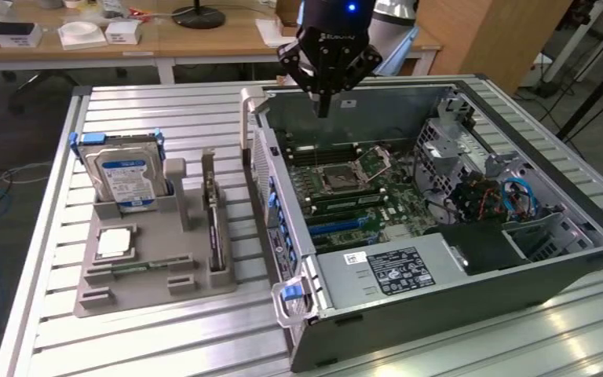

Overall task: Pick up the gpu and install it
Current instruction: 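Reach for the gpu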

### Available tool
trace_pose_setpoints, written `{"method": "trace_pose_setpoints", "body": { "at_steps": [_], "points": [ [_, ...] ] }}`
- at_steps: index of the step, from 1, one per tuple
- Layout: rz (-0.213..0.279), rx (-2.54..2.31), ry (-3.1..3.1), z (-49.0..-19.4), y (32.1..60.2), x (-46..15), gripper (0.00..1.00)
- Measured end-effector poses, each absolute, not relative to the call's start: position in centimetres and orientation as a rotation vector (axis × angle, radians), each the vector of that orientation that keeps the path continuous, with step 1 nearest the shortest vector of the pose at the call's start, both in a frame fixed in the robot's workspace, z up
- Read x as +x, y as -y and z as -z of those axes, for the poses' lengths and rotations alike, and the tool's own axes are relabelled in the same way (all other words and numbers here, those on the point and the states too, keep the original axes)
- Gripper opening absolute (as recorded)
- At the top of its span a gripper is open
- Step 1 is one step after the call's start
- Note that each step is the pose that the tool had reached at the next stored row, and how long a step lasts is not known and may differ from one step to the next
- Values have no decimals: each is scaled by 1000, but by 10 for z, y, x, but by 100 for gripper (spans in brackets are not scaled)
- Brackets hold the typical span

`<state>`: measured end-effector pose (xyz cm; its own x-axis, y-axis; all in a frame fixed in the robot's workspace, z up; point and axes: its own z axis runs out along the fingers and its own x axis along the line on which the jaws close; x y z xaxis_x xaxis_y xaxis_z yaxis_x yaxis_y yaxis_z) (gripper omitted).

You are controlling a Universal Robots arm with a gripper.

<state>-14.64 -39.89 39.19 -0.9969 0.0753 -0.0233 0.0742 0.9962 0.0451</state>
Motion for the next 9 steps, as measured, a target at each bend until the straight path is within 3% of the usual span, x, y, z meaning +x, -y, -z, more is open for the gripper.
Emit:
{"method": "trace_pose_setpoints", "body": {
  "at_steps": [9],
  "points": [
    [-69,117,-3114,-391,399,-160,11]
  ]
}}
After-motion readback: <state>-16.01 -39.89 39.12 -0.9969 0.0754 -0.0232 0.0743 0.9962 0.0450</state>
